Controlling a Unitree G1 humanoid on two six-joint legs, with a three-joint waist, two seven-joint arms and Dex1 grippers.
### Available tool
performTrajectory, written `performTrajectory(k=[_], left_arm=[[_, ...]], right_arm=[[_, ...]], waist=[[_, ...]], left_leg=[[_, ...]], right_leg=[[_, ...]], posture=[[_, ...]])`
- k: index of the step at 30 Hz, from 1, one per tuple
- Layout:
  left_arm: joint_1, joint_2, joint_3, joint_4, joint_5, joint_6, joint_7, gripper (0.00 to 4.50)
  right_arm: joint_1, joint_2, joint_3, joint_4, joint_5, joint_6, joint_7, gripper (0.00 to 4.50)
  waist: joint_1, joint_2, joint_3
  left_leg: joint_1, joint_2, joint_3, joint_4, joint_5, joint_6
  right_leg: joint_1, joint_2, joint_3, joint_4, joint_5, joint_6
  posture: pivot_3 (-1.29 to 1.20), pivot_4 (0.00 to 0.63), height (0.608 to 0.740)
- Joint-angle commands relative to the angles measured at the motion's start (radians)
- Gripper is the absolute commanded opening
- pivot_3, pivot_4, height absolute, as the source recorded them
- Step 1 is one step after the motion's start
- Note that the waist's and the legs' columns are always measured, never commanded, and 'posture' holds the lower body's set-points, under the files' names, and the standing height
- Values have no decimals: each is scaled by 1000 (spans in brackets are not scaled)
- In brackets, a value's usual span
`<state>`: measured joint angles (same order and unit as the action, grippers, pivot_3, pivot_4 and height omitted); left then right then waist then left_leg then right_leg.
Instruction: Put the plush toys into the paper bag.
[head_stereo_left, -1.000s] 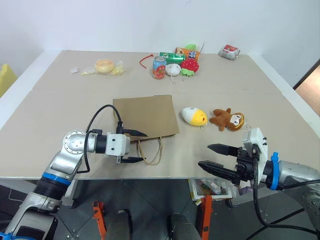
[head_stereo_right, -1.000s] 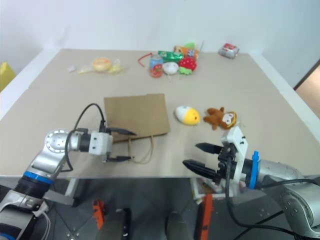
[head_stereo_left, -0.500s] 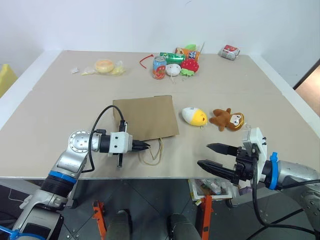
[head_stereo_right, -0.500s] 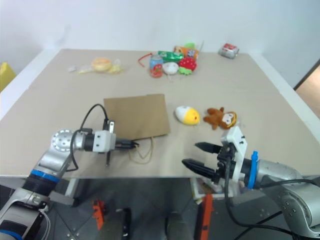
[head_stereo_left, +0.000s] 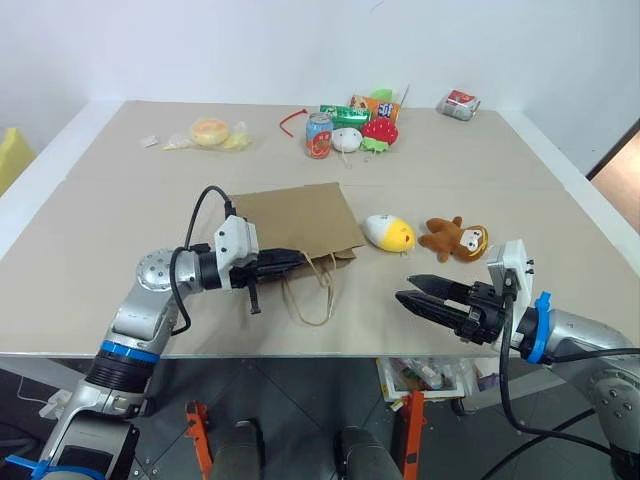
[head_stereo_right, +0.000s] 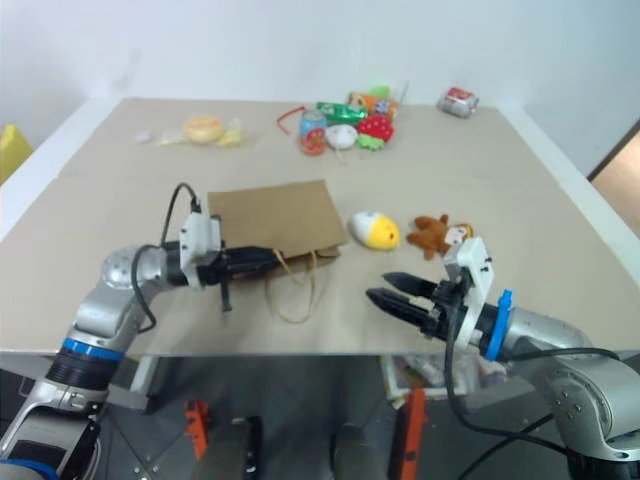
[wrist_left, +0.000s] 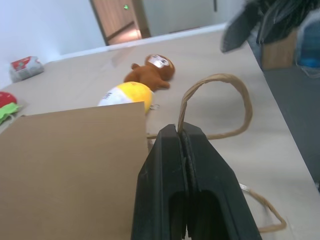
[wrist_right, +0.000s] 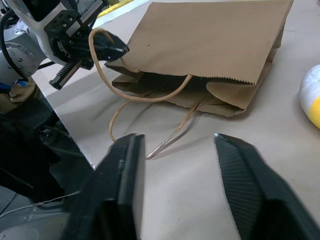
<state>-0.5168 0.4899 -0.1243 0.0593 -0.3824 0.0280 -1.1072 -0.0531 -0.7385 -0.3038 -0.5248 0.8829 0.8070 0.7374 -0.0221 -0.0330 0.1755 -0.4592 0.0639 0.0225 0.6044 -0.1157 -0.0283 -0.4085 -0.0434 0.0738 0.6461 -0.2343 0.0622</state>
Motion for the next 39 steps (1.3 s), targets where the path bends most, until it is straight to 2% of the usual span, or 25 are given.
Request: performTrajectory(k=[1,8,16,22,28,35,39], left_arm=[[-30,-3,39,-75,-43,64,31,0],[-29,-13,44,-107,-55,106,52,0],[-38,-33,63,-140,-82,162,95,0],[-45,-44,80,-157,-94,197,120,0],[-55,-55,83,-162,-106,219,136,0],[-76,-72,91,-144,-107,241,174,0],[-115,-87,96,-74,-56,256,254,0]], right_arm=[[-45,27,59,-11,1,-9,-16,37],[-224,142,309,139,-238,-79,-122,37],[-407,308,436,299,-372,-152,-175,37],[-464,388,471,375,-443,-185,-191,37],[-514,452,513,477,-608,-260,-314,37],[-516,480,477,505,-662,-295,-359,37],[-517,495,449,517,-660,-305,-371,37]], waist=[[0,0,0],[-3,0,0],[-4,1,0],[-1,1,0],[-2,1,0],[-2,1,0],[-2,1,0]], left_leg=[[0,0,0,0,0,0],[0,0,-1,0,0,0],[-1,0,-3,0,0,0],[-2,0,-4,-2,0,0],[-1,0,-5,-1,0,0],[-2,0,-5,-2,1,0],[-2,0,-5,-2,1,0]], right_leg=[[0,0,0,0,0,0],[-1,1,0,0,1,-1],[-1,3,0,0,1,0],[-1,4,0,0,0,0],[-2,4,0,0,0,0],[-2,4,0,0,0,0],[-2,4,0,0,0,0]], posture=[[0,150,740],[0,150,740],[0,150,740],[0,150,740],[0,150,740],[0,150,740],[0,150,740]])
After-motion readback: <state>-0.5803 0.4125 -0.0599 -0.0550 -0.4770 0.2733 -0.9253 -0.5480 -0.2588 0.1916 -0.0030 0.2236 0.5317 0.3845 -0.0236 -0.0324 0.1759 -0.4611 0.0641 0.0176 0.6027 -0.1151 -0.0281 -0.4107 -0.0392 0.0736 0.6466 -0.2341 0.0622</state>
